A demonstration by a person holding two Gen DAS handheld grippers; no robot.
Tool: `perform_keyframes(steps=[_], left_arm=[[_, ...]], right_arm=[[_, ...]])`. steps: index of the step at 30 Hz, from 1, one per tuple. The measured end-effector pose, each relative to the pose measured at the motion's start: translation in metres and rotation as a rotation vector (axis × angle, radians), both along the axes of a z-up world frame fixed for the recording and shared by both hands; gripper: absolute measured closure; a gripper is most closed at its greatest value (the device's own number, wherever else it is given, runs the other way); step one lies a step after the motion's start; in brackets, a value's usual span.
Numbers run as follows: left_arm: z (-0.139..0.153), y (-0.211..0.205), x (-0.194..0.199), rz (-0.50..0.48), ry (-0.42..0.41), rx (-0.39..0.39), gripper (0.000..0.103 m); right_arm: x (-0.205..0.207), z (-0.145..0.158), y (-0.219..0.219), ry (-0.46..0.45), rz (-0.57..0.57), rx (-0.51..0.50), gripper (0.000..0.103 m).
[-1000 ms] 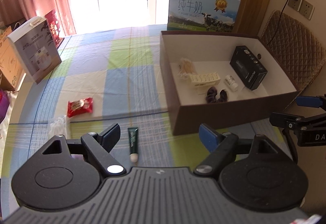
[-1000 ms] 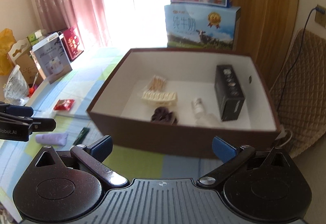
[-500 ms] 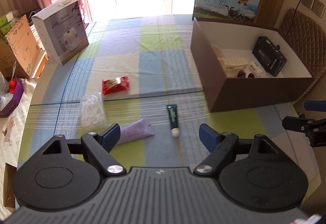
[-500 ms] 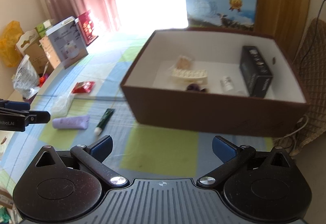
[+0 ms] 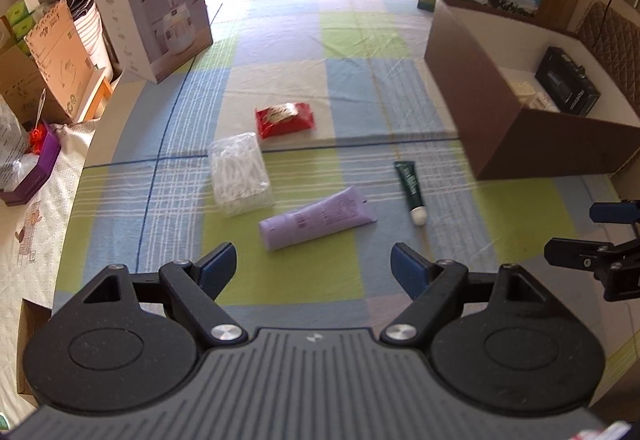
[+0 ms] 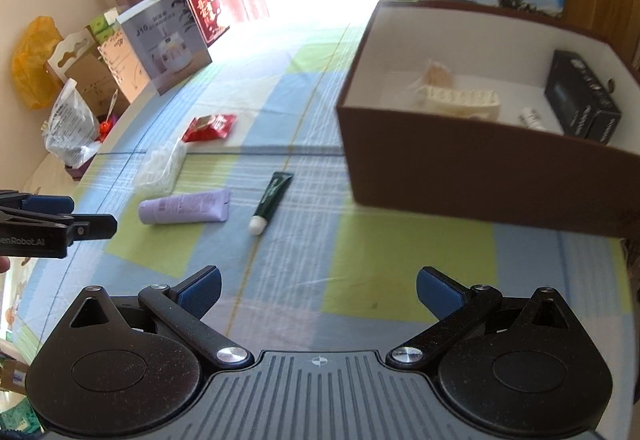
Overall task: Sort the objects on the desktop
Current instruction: 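Withdraw both tools from the box toward the purple and green tubes, then grasp the purple tube with the left tool while the right tool grasps the green lip balm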
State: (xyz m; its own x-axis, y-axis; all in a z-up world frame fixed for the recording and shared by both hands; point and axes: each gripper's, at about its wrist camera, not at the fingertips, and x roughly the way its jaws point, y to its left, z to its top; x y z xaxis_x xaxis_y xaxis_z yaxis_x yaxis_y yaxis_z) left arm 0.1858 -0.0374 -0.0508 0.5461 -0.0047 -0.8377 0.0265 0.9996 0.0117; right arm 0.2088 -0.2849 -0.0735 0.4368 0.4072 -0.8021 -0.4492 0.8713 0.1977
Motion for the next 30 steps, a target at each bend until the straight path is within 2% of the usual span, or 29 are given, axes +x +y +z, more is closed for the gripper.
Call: perform_keyframes(steps=[13,21,25,27,30], left_arm=[[-0.035,0.031,0.017,-0.065,0.047,0.017,0.022],[-0.057,0.032,0.038,-0.207,0.042,0.099,0.022],[-0.063,0.027,0.05,-0.281,0.033,0.107,0.023],[-0.066,0.022,0.056,-0.326,0.034,0.107,0.032],[-0.071,0.014,0.064,-0.379,0.041,0.113,0.038]], right_arm=[[0.002,-0.028,0.036,0.022,-0.054,-0.01,0.002],[0.007,-0.044,0.055,-0.001,-0.081,-0.019,0.002],[0.011,-0.047,0.059,-0.001,-0.093,-0.028,0.003],[0.013,-0.049,0.058,0.005,-0.105,-0.029,0.003],[0.014,-0.05,0.054,0.011,-0.126,-0.033,0.003]])
